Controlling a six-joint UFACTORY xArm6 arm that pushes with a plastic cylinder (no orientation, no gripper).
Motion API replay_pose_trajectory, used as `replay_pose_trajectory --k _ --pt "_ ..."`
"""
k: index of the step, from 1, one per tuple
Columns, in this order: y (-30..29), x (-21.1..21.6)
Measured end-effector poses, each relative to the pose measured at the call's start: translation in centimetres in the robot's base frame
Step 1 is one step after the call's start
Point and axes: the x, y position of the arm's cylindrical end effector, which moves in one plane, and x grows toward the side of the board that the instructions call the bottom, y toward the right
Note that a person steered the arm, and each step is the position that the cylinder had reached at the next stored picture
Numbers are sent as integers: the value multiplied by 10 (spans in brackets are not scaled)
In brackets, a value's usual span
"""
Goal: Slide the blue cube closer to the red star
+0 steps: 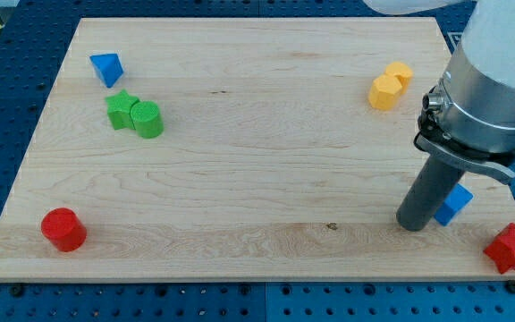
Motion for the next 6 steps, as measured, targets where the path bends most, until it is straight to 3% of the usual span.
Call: replay_pose_trajectory --k 3,6 --pt "10 -35" --pt "42 -20"
